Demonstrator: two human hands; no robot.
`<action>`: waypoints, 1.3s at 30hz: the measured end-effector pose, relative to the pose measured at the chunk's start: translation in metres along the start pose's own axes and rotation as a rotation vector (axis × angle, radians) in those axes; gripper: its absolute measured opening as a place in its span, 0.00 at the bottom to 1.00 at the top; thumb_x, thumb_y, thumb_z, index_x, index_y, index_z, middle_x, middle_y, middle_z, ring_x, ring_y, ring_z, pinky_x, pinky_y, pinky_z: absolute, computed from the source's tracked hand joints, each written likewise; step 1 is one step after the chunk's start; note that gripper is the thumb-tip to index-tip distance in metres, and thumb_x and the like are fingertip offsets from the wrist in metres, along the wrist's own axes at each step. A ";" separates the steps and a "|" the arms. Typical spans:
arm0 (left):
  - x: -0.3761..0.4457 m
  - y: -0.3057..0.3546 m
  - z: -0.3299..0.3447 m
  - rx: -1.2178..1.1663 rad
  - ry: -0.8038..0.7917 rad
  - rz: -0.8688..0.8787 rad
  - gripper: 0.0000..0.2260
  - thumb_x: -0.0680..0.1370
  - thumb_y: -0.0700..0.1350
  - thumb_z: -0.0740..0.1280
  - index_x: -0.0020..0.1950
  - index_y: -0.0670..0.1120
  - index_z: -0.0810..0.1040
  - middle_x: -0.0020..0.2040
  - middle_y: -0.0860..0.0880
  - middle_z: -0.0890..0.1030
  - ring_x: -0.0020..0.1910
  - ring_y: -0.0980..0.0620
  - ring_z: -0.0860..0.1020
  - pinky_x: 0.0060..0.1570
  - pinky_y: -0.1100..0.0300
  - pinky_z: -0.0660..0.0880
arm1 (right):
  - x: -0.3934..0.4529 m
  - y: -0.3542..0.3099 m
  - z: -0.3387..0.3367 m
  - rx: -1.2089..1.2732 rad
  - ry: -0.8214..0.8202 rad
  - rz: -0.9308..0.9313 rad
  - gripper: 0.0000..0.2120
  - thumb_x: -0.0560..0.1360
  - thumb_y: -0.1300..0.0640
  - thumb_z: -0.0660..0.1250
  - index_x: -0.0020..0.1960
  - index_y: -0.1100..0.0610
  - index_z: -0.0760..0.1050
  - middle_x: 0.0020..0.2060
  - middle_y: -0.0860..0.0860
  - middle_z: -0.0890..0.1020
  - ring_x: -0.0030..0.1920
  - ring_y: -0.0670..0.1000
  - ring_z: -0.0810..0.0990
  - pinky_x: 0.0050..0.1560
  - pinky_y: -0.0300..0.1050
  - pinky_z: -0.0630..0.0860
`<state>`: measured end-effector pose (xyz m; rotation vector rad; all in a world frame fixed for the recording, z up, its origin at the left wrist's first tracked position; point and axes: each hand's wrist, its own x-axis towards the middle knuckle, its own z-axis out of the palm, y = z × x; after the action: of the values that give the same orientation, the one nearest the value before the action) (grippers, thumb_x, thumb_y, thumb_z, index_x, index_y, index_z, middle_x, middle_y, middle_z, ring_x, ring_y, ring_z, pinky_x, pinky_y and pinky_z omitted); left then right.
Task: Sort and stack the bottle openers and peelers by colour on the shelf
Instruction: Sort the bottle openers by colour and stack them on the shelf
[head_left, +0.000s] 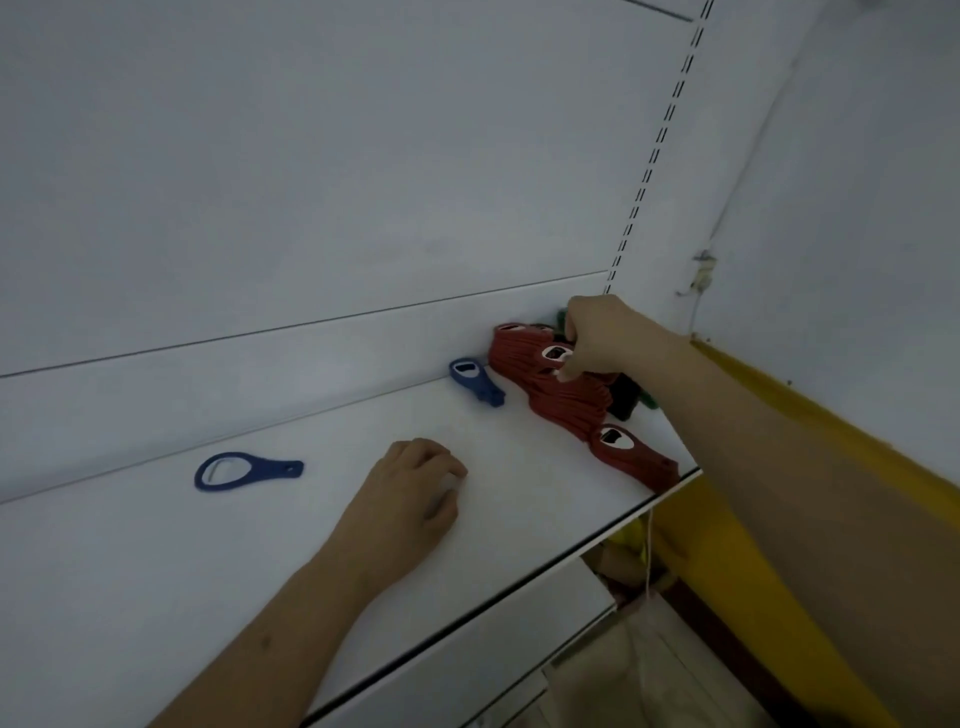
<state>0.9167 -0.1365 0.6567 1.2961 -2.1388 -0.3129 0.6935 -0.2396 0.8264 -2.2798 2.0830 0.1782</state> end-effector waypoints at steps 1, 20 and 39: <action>0.000 0.000 0.000 -0.003 0.003 0.002 0.11 0.77 0.42 0.68 0.59 0.50 0.80 0.59 0.54 0.76 0.59 0.55 0.72 0.61 0.62 0.68 | 0.004 -0.002 0.001 -0.026 -0.013 -0.015 0.29 0.67 0.50 0.79 0.61 0.64 0.74 0.55 0.58 0.80 0.55 0.56 0.78 0.45 0.43 0.71; 0.006 0.003 0.000 -0.109 0.021 -0.088 0.09 0.77 0.41 0.68 0.56 0.51 0.80 0.57 0.56 0.74 0.58 0.58 0.71 0.57 0.78 0.60 | 0.025 0.000 0.017 -0.086 -0.048 -0.064 0.24 0.71 0.44 0.74 0.57 0.61 0.79 0.57 0.56 0.81 0.57 0.55 0.79 0.58 0.48 0.76; 0.178 0.012 0.014 -0.607 0.101 -0.792 0.16 0.77 0.47 0.72 0.31 0.42 0.80 0.33 0.40 0.83 0.28 0.47 0.81 0.42 0.56 0.82 | 0.029 0.015 0.039 0.099 0.101 -0.156 0.18 0.70 0.55 0.77 0.54 0.63 0.76 0.54 0.57 0.79 0.55 0.56 0.78 0.53 0.50 0.78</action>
<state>0.8403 -0.2858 0.7185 1.6482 -1.1950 -1.0874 0.6793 -0.2653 0.7852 -2.4245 1.8985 -0.0469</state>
